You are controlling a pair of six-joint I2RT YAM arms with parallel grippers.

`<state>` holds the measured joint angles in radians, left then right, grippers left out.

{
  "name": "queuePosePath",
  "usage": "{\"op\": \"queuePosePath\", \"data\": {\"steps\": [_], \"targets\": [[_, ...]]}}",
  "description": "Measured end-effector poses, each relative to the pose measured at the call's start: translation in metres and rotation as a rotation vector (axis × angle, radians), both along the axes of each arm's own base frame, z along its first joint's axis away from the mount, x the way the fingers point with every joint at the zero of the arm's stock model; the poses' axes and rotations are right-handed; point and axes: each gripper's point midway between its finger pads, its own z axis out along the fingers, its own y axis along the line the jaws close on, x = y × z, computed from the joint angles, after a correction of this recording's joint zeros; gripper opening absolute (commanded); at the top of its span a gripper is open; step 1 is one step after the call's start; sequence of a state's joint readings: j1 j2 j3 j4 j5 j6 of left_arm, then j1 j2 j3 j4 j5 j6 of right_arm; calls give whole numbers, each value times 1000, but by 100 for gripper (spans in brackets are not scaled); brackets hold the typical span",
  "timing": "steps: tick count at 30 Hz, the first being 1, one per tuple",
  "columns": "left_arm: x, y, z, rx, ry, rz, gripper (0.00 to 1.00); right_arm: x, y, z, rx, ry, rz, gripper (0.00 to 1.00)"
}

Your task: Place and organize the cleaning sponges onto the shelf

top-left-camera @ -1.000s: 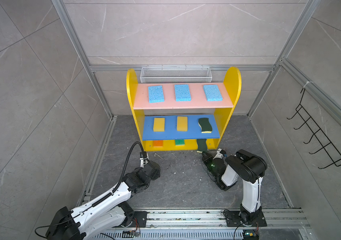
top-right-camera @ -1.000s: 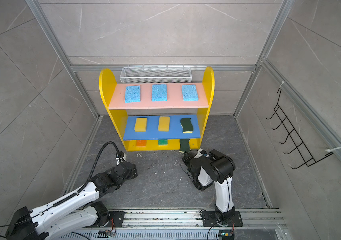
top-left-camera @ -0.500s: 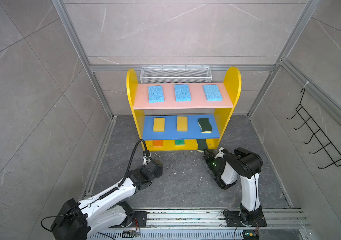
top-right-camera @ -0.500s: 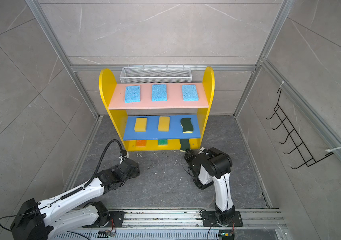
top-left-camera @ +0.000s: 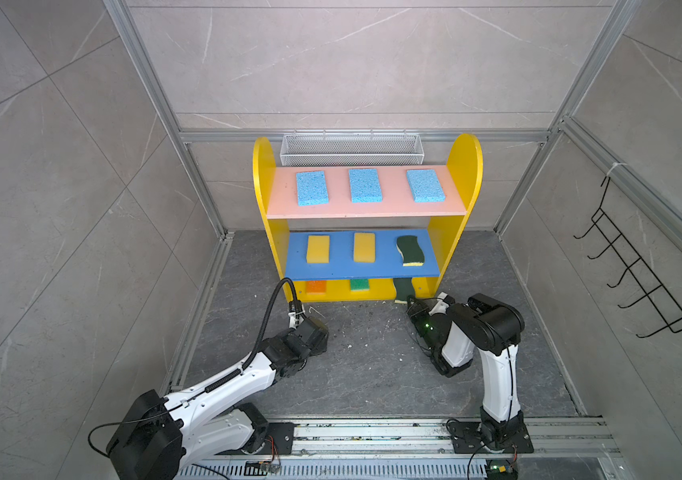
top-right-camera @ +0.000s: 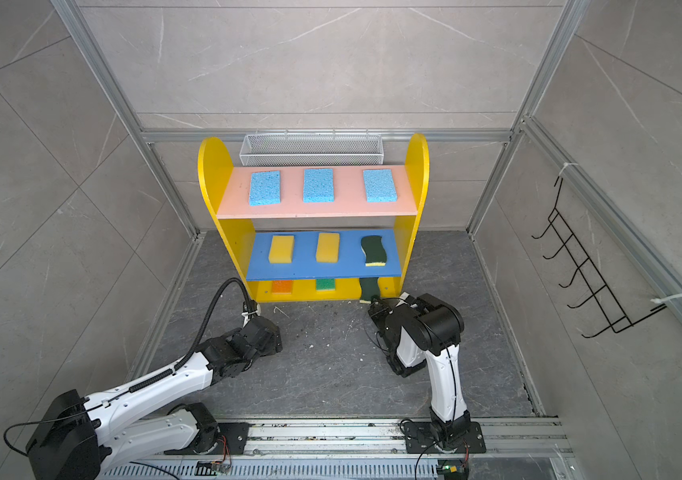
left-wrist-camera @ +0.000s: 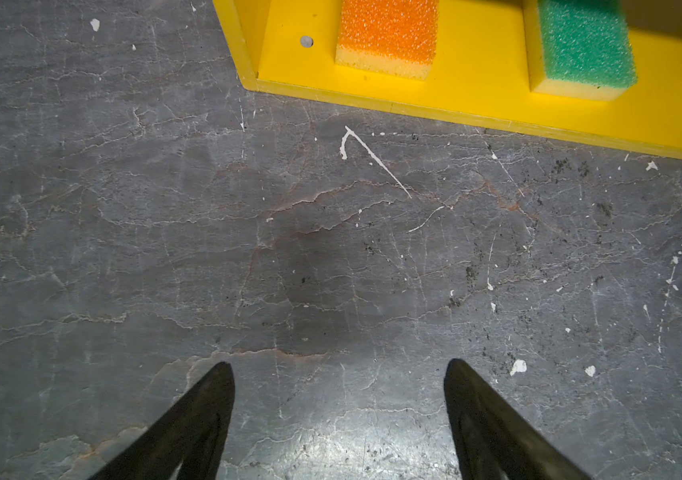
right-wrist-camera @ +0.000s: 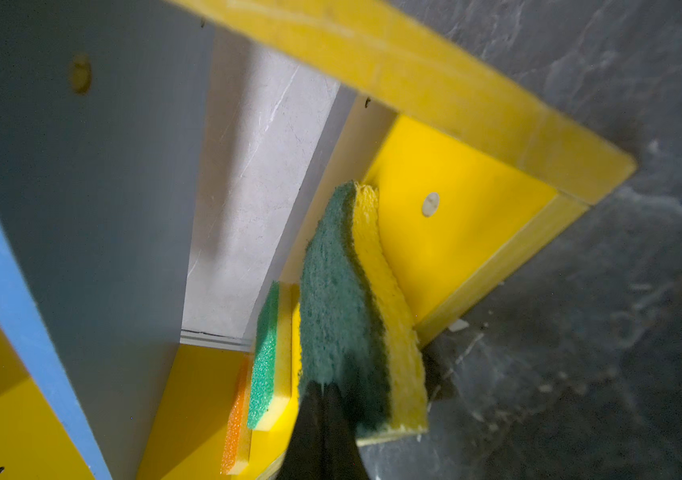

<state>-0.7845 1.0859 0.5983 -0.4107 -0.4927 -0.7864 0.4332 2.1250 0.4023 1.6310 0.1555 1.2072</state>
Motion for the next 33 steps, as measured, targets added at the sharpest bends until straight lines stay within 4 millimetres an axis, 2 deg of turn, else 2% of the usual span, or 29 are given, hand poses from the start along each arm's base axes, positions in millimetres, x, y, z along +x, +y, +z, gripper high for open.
{"op": "queuePosePath", "data": {"steps": [9, 17, 26, 33], "targets": [[0, -1, 12, -45, -31, 9, 81, -22, -11, -5, -52, 52, 11, 0], [-2, 2, 17, -60, -39, 18, 81, -32, -4, -14, -83, 139, 76, 0], [-3, 3, 17, -62, -38, 21, 81, -30, 5, -25, -132, 248, 132, 0], [-3, 3, 13, -51, -27, 21, 81, -20, 15, -22, -102, 216, 156, 0]]}}
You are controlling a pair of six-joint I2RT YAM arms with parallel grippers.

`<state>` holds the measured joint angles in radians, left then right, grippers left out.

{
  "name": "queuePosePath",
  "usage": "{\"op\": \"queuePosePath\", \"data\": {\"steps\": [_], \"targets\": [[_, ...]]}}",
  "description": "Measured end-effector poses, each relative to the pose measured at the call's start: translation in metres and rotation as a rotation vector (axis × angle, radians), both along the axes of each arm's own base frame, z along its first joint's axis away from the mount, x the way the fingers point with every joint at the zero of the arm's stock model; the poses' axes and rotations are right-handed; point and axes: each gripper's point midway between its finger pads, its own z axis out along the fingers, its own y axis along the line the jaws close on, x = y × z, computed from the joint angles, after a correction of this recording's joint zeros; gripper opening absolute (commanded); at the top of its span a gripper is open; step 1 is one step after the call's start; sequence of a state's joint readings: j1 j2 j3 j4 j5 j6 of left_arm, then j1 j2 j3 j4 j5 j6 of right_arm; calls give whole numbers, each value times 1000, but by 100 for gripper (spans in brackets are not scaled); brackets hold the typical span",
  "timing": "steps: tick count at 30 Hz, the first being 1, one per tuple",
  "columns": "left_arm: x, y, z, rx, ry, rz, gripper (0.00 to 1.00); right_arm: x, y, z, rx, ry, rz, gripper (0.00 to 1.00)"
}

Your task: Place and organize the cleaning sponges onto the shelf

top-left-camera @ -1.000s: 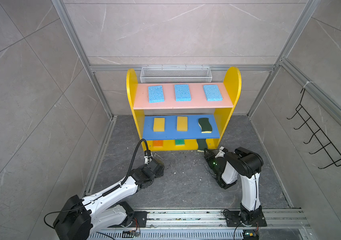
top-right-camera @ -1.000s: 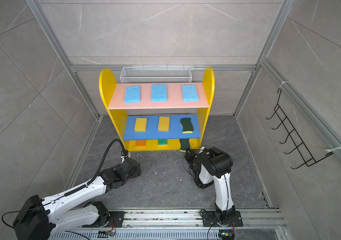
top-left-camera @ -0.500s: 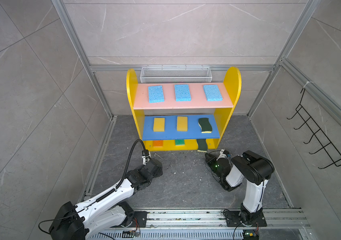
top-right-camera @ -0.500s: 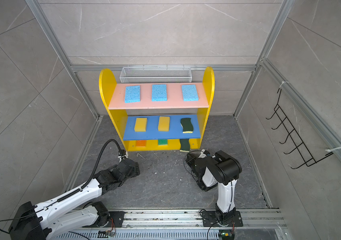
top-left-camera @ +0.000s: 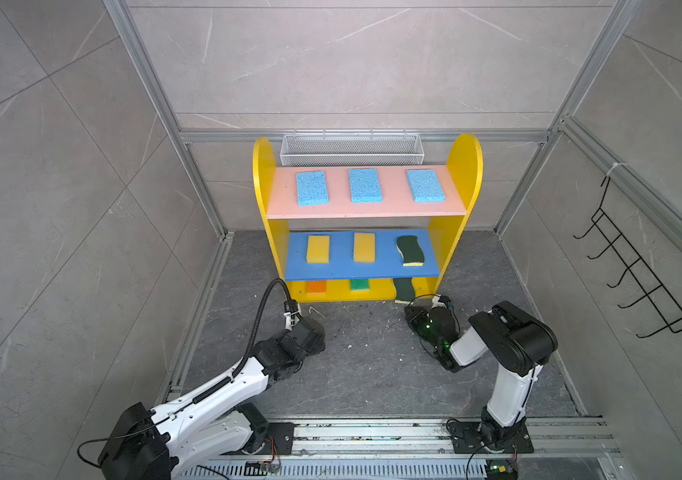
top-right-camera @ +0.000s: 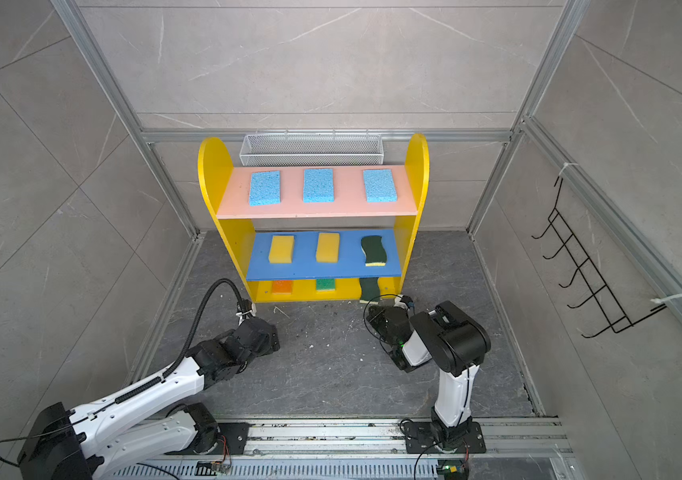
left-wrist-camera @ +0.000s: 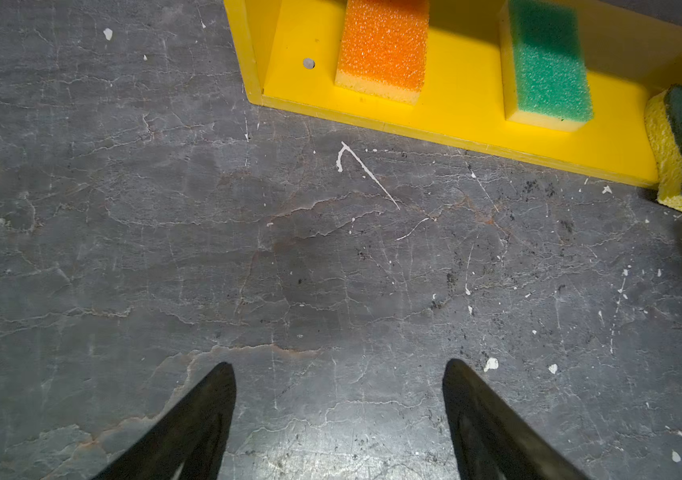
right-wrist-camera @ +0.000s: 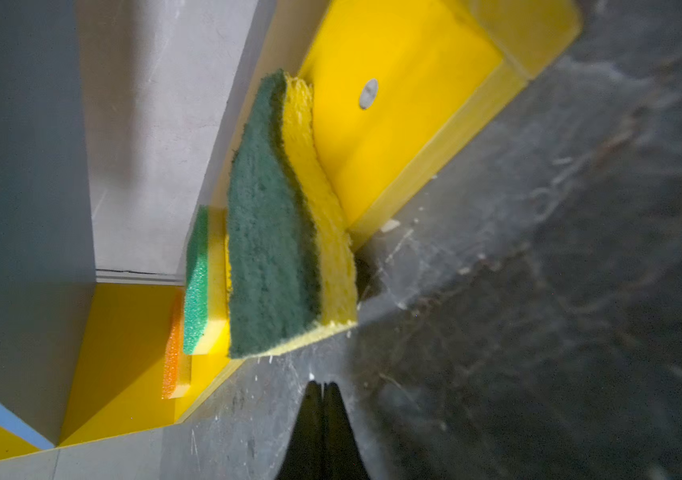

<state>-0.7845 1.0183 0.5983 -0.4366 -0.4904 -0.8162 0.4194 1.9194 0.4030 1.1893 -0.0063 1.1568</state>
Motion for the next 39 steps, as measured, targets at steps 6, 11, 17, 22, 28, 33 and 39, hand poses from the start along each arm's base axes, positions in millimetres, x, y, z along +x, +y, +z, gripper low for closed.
{"op": "queuePosePath", "data": {"steps": [6, 11, 17, 22, 28, 33, 39], "targets": [[0, 0, -6, 19, 18, 0, 81, 15, 9, 12, 102, -100, -3, 0], [1, -1, -14, 39, 37, 0, 81, 17, 10, 15, 129, -122, -8, 0], [4, -4, -17, 45, 46, 0, 81, 20, 12, 12, 107, -85, -8, 0], [4, -4, -17, 43, 43, 0, 81, 17, 11, 8, 72, -51, -2, 0], [4, -4, -11, 26, 27, 0, 81, 9, 7, 5, 41, -31, 5, 0], [4, -5, -1, -6, 0, 6, 81, 5, 5, 3, 28, -13, 6, 0], [4, -4, 6, -30, -19, 11, 81, 6, 5, 1, 14, 3, 9, 0]]}}
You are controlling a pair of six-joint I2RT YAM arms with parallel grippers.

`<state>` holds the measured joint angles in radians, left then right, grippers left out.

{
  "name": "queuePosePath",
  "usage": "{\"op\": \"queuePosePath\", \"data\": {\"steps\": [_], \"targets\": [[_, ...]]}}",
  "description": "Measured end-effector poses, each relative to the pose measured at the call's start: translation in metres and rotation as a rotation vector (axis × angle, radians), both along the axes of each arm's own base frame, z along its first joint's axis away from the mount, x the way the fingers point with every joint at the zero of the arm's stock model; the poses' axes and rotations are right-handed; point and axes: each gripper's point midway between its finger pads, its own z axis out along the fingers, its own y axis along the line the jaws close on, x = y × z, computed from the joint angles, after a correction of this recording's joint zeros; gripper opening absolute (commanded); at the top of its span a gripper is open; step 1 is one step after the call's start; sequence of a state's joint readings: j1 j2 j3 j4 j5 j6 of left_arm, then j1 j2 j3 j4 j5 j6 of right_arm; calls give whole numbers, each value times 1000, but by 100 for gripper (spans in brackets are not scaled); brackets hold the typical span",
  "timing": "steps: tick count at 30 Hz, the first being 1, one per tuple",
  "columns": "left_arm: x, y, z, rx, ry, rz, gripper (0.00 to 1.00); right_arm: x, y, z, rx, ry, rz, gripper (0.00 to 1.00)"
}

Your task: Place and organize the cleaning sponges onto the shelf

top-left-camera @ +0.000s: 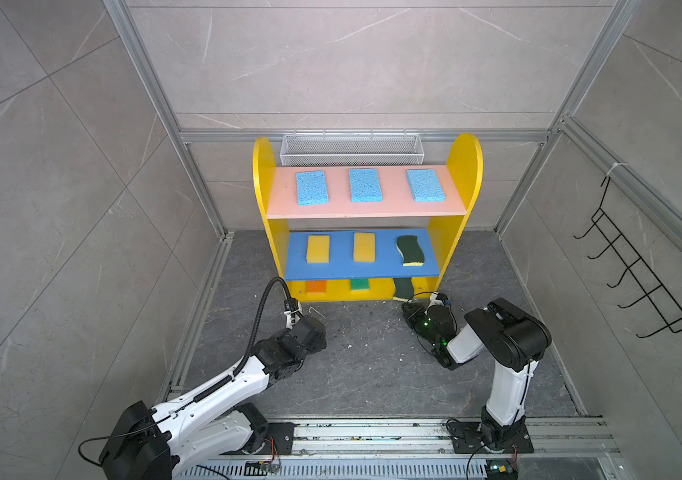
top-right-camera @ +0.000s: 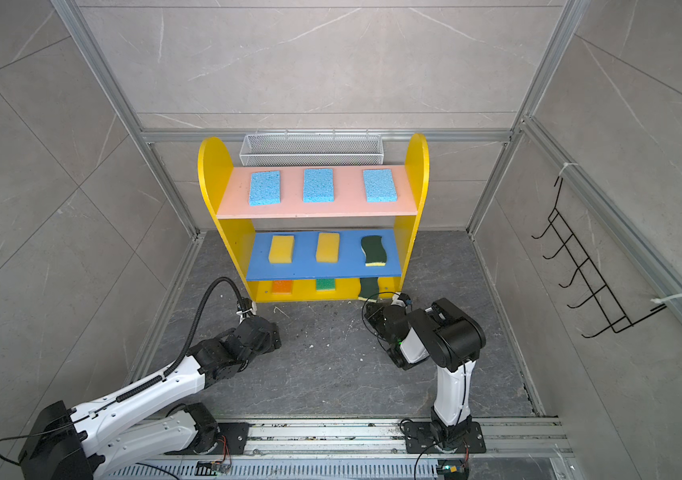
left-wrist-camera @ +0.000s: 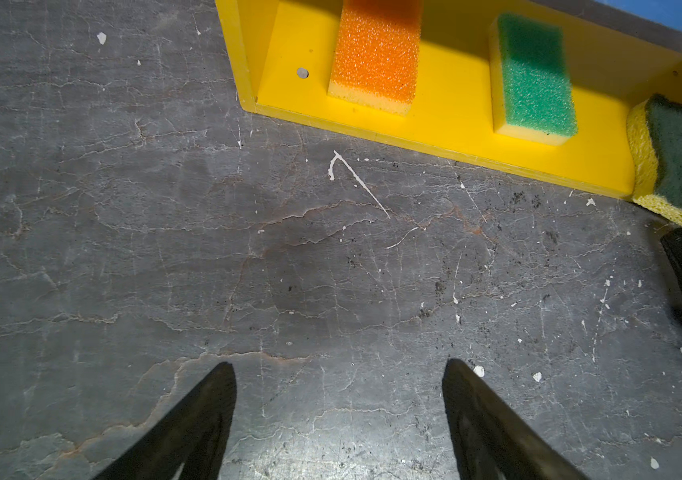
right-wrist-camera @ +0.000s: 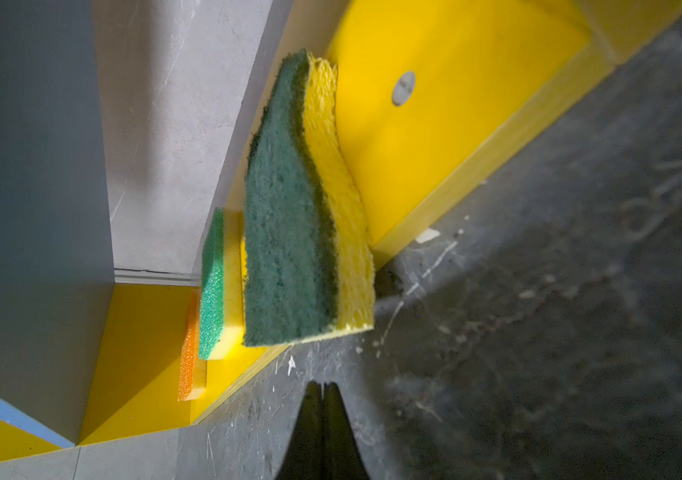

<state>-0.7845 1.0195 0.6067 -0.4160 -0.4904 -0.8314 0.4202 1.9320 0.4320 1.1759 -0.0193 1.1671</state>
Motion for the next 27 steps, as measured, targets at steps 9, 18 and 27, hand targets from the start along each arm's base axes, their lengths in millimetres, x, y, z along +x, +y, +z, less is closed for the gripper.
{"op": "queuePosePath", "data": {"steps": [9, 18, 27], "targets": [[-1, 1, -2, 3, 5, 2, 81, 11, 1, -2, -18, 15, -21, 0], [-1, 1, -8, 18, 23, 5, 81, 21, 0, 2, 9, -20, -49, 0], [-1, 1, -14, 31, 39, 6, 81, 24, -4, 2, 11, -16, -72, 0]]}}
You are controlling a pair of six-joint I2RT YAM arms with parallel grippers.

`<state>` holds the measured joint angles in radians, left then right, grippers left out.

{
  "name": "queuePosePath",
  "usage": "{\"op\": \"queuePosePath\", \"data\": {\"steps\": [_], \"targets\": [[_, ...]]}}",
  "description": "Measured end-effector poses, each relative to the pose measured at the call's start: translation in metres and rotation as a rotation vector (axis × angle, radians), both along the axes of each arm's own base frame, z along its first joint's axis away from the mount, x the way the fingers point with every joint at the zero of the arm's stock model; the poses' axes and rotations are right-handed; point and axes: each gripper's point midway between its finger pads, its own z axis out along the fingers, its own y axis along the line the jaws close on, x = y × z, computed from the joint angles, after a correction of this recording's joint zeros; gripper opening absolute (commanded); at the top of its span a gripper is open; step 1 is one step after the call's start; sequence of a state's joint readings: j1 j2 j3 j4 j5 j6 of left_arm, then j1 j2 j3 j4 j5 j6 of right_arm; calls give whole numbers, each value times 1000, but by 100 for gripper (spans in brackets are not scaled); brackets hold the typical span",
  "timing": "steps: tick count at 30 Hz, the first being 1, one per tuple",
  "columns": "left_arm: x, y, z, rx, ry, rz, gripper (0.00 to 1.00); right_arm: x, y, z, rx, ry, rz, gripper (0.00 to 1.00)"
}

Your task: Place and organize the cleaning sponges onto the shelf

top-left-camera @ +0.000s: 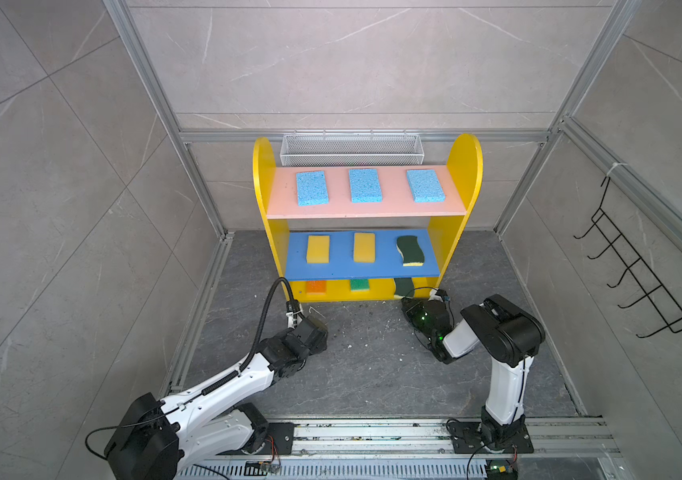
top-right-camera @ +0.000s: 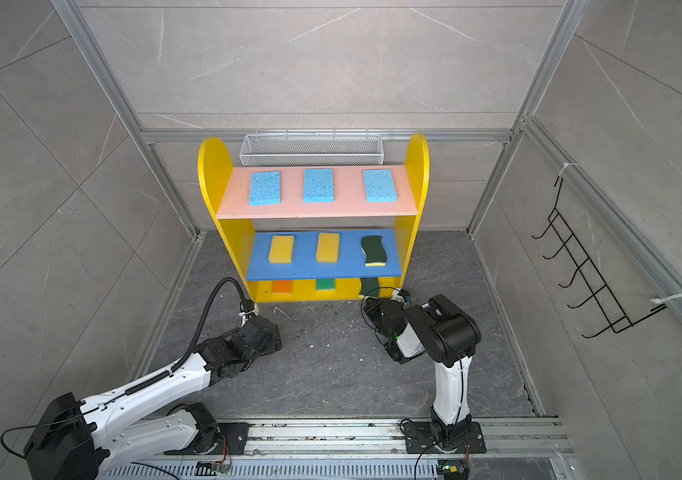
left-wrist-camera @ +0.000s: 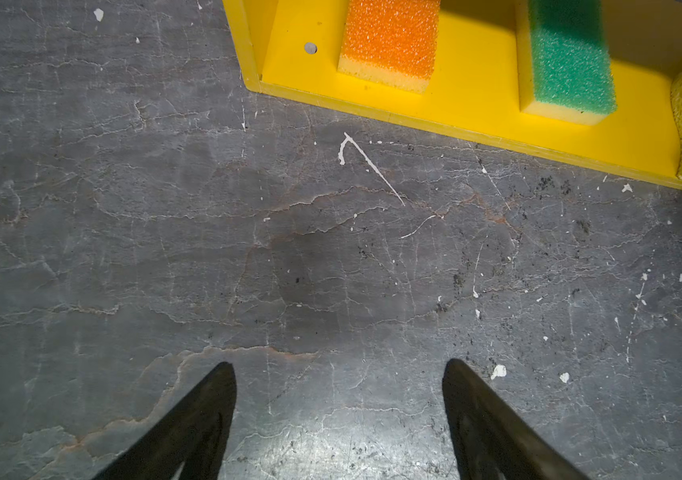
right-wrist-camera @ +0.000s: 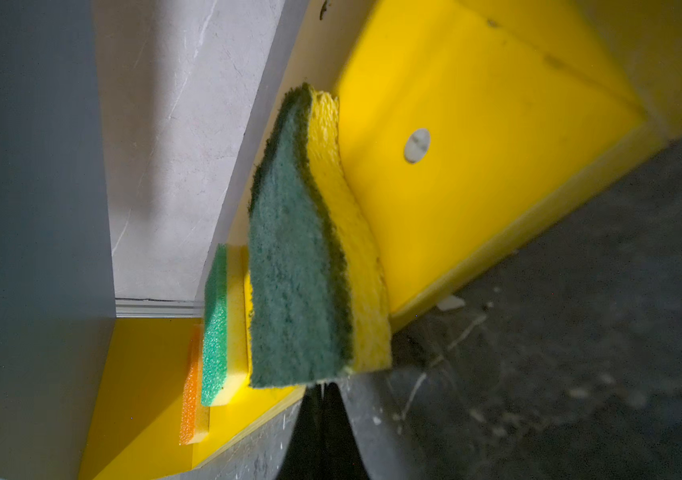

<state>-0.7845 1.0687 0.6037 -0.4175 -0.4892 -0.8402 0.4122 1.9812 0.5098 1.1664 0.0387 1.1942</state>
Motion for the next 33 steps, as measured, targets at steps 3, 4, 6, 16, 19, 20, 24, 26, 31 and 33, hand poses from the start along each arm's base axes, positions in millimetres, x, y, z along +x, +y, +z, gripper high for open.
{"op": "queuePosePath", "data": {"steps": [3, 4, 6, 16, 19, 20, 24, 26, 31, 33], "targets": [[0, 0, 0, -2, 0, 3, 81, 2, -2, -1, -3, 5, -8, 0], [0, 0, 0, -3, 0, 3, 81, 3, -3, 0, -3, 5, -10, 0], [0, 0, -1, -2, 2, 4, 81, 4, -4, 0, -4, 5, -13, 0], [1, -2, -7, 11, 18, 2, 81, 9, -12, -1, -12, 8, -44, 0], [2, -3, -9, 10, 18, 2, 81, 11, -14, -1, -13, 9, -49, 0], [3, -3, -9, 10, 19, 3, 81, 11, -14, -1, -14, 10, -50, 0], [3, -4, -12, 11, 24, 5, 81, 12, -14, -1, -13, 9, -52, 0], [4, -5, -13, 8, 26, 8, 81, 12, -14, -1, -14, 9, -53, 0], [5, -8, -14, -4, 27, 8, 81, 16, -14, -1, -11, 5, -57, 0], [4, -9, -16, -9, 30, 7, 81, 18, -14, -1, -8, 4, -60, 0]]}}
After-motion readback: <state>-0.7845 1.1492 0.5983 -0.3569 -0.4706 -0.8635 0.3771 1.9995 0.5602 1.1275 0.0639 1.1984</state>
